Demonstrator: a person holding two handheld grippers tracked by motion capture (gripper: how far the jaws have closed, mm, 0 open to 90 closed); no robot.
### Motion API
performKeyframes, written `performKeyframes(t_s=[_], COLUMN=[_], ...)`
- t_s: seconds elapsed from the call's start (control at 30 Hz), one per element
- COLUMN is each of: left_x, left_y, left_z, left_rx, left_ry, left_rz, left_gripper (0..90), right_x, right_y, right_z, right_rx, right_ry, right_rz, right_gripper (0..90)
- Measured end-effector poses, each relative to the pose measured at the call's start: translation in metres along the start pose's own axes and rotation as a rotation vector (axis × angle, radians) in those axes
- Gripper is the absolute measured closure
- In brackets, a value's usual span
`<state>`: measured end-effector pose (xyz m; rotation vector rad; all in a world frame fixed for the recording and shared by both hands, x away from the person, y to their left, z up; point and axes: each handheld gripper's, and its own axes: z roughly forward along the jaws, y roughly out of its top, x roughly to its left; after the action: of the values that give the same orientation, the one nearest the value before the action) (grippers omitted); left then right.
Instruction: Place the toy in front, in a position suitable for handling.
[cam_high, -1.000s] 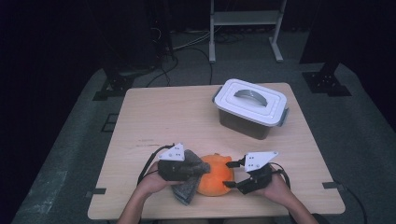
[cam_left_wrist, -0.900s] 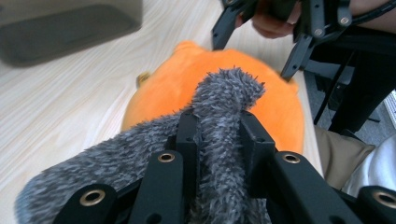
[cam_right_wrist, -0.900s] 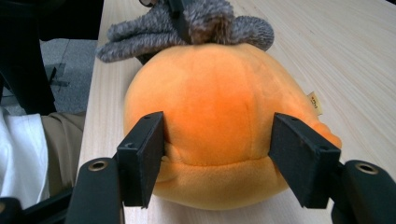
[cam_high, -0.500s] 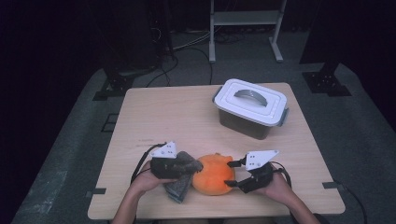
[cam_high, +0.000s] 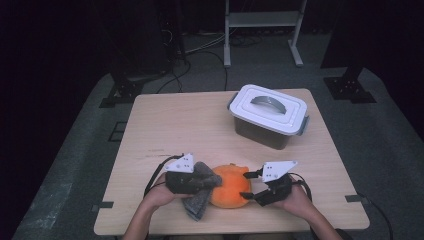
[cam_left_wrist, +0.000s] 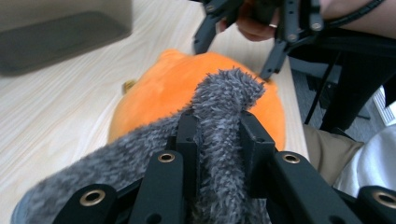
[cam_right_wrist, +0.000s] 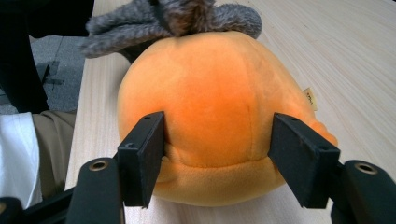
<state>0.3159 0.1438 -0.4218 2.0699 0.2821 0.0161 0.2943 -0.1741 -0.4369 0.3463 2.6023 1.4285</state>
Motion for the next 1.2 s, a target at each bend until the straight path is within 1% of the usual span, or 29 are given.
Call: performKeyframes(t_s=[0.03, 0.07, 0.13, 0.23, 0.27, 0.3, 0.37, 0.47, 0.5, 0.6, 0.67, 0.7, 0.73, 0.83, 0.87, 0.9, 1.0, 1.1, 1.2], left_x=[0.005, 0.005, 0.010, 0.009, 0.006, 0.006, 0.001, -0.008, -0.012, -0.017, -0.016, -0.014, -0.013, -0.007, -0.005, -0.004, 0.001, 0.001, -0.002], left_y=[-0.005, -0.005, -0.010, -0.009, -0.006, -0.006, 0.000, 0.009, 0.011, 0.014, 0.013, 0.012, 0.010, 0.004, 0.003, 0.001, -0.004, -0.004, 0.000], left_z=[-0.004, -0.004, -0.008, -0.009, -0.008, -0.008, -0.005, 0.001, 0.005, 0.010, 0.009, 0.008, 0.007, 0.002, -0.001, -0.003, -0.007, -0.009, -0.007], left_rx=[0.004, 0.004, 0.014, 0.007, -0.004, -0.004, -0.012, -0.023, -0.020, -0.001, 0.008, 0.013, 0.024, 0.038, 0.051, 0.053, 0.088, 0.082, 0.061], left_ry=[0.018, 0.018, 0.044, 0.046, 0.037, 0.037, 0.023, -0.019, -0.036, -0.049, -0.045, -0.040, -0.029, -0.010, 0.004, 0.016, 0.053, 0.052, 0.034], left_rz=[-0.022, -0.022, -0.046, -0.052, -0.035, -0.035, -0.007, 0.038, 0.058, 0.087, 0.087, 0.084, 0.085, 0.065, 0.067, 0.056, 0.051, 0.048, 0.053], left_gripper=[72.9, 73.0, 72.9, 72.9, 72.9, 72.8, 72.8, 72.5, 72.3, 72.0, 72.1, 72.4, 72.4, 72.4, 72.4, 72.4, 72.2, 72.3, 72.3], right_x=[-0.001, -0.001, -0.001, -0.001, -0.001, -0.001, -0.001, -0.001, -0.001, -0.001, -0.001, -0.001, -0.001, -0.002, -0.002, -0.002, -0.003, -0.003, -0.002], right_y=[-0.001, -0.001, -0.002, -0.002, -0.001, -0.001, -0.002, -0.003, -0.003, -0.003, -0.004, -0.004, -0.004, -0.003, -0.003, -0.004, -0.004, -0.004, -0.004], right_z=[0.000, 0.000, -0.001, -0.001, 0.000, 0.000, 0.000, 0.000, 0.000, 0.000, -0.001, 0.000, 0.000, 0.000, 0.000, 0.000, 0.000, 0.000, 0.000], right_rx=[0.000, 0.000, 0.003, 0.005, 0.008, 0.008, 0.012, 0.017, 0.018, 0.026, 0.033, 0.024, 0.024, 0.019, 0.019, 0.017, 0.014, 0.017, 0.024], right_ry=[0.004, 0.004, 0.007, 0.009, 0.012, 0.012, 0.017, 0.021, 0.022, 0.022, 0.022, 0.022, 0.022, 0.021, 0.022, 0.021, 0.025, 0.024, 0.021], right_rz=[-0.001, -0.001, 0.005, 0.005, 0.002, 0.002, -0.003, -0.009, -0.012, -0.017, -0.020, -0.007, -0.007, -0.006, -0.006, -0.004, 0.003, 0.005, 0.001], right_gripper=[34.8, 34.8, 34.8, 34.9, 34.8, 34.8, 34.8, 34.8, 34.8, 34.8, 34.7, 34.6, 34.6, 34.7, 34.7, 34.7, 34.6, 34.6, 34.6])
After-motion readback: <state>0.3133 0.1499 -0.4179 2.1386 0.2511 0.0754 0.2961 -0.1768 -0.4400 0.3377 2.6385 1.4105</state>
